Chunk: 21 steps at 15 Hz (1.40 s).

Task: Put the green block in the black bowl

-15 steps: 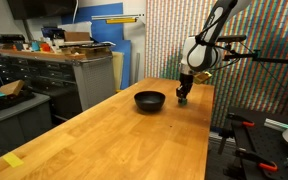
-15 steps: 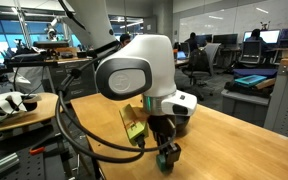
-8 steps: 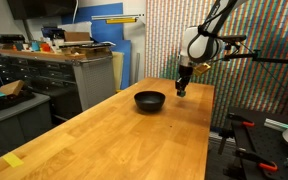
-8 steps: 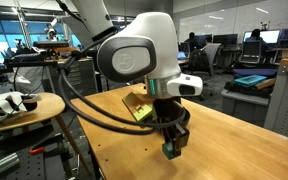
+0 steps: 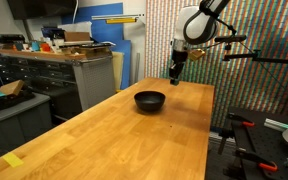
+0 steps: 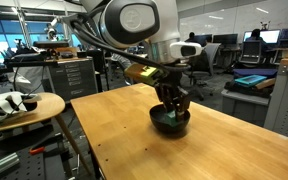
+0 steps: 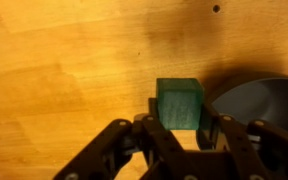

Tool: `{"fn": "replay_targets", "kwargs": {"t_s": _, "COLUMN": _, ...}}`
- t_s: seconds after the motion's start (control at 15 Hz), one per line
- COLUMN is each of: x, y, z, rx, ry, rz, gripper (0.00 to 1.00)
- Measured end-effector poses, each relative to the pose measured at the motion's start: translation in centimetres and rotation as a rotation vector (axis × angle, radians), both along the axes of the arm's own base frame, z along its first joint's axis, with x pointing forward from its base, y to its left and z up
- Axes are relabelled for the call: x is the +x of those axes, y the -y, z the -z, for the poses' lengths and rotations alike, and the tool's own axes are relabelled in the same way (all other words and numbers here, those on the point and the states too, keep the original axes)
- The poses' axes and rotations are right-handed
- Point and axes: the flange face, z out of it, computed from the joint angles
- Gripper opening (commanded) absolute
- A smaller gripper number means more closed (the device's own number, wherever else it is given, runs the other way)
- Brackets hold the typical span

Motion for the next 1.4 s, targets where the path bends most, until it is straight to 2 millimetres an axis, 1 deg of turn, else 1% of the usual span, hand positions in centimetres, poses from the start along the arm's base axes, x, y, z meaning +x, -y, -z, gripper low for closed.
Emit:
{"fn": "replay_targets", "kwargs": {"t_s": 0.13, "x": 1.2, "y": -1.2, "z": -1.0, "rx": -0.003, "ry": 0.009, "rz": -0.028, "gripper": 0.18}}
{"fn": "replay_targets", "kwargs": {"t_s": 0.33, "x": 2.8, "y": -3.4, "z": -2.0, "rx": -0.004, "ry": 0.015, "rz": -0.075, "gripper": 0.18}}
{"fn": "replay_targets", "kwargs": {"t_s": 0.47, "x": 3.9, "y": -5.0, "z": -2.2, "rx": -0.003, "ry": 0.012, "rz": -0.108, "gripper": 0.18}}
{"fn": "replay_targets", "kwargs": {"t_s": 0.6, "x": 4.9, "y": -6.7, "z": -1.9, "rx": -0.001, "ry": 0.004, "rz": -0.141, "gripper": 0.18}}
{"fn": "replay_targets", "kwargs": {"t_s": 0.8, "x": 6.1, "y": -8.7, "z": -0.4, "rx": 0.001, "ry": -0.018, "rz": -0.18, "gripper": 0.18}}
{"fn": "replay_targets", "kwargs": {"t_s": 0.93, "x": 6.8, "y": -9.4, "z": 1.2, "rx": -0.001, "ry": -0.039, "rz": -0.199, "gripper": 0.18}}
{"fn": "replay_targets", "kwargs": {"t_s": 1.2, "x": 8.0, "y": -9.7, "z": 4.5, "rx": -0.003, "ry": -0.07, "rz": -0.212, "gripper": 0.18}}
{"fn": "replay_targets", "kwargs": {"t_s": 1.4, "x": 9.1, "y": -9.8, "z": 6.1, "rx": -0.006, "ry": -0.064, "rz": -0.218, "gripper": 0.18}}
